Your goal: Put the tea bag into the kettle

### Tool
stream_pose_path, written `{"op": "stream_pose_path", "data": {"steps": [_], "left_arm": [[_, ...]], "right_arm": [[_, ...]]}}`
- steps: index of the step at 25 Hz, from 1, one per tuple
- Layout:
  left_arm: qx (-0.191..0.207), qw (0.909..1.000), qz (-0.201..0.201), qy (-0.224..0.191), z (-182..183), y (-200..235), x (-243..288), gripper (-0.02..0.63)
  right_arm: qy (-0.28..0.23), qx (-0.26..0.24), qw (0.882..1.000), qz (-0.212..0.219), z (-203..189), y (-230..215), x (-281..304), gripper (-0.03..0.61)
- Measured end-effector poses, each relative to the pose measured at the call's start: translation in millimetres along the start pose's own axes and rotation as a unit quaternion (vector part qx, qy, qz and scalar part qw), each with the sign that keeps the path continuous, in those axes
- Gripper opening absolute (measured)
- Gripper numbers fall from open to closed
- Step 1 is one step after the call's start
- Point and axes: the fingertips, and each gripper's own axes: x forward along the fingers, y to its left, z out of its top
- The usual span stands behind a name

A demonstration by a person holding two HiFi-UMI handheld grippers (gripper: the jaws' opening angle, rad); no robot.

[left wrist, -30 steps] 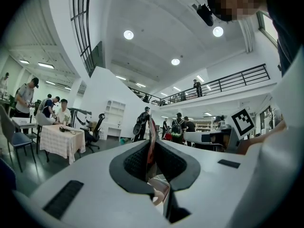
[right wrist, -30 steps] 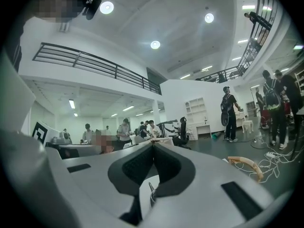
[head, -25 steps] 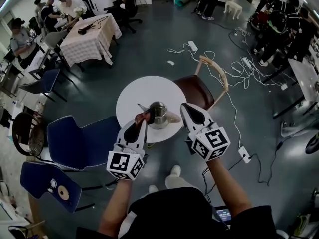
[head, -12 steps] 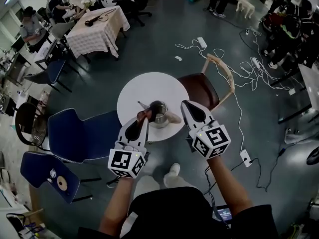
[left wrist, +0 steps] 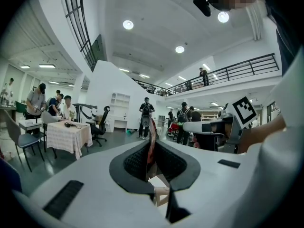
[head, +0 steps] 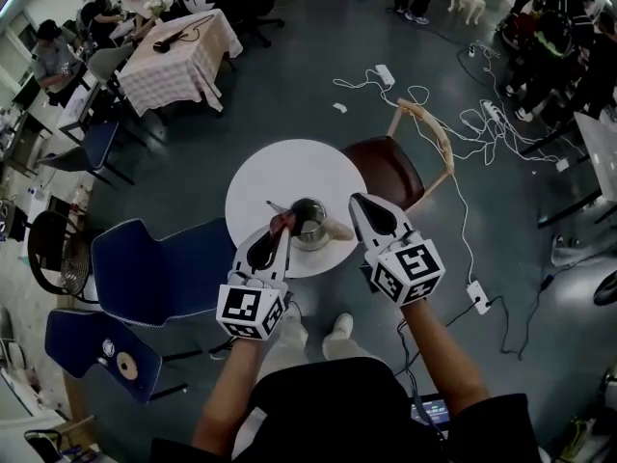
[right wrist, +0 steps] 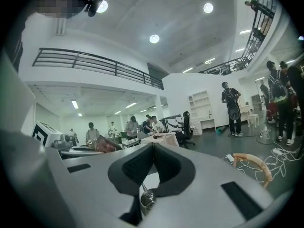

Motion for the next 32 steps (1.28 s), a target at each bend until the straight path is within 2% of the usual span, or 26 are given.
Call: {"op": "stream_pose_path", "data": {"steps": [7,14,24,32], "left_arm": [[0.015,0.9982,-0.048,0.032,-22,29,24,0.038],[0.034,0.9922,-0.083,0.087,-58,53,57,0.037],[0.077,0.9757,-0.135,0.155,-102,53,90,0.037],[0.114,0.9605,-0.154,0.202,-143,54,117,0.037]], "right_arm": [[-0.002,0.005,0.999,-0.043,-9,0,23,0.017],[0.006,0.014,0.996,-0.084,-23,-14,44,0.017],[0.006,0.030,0.992,-0.126,-43,-27,48,0.017],[0.020,0.044,0.988,-0.149,-68,-41,45,0.017]]}}
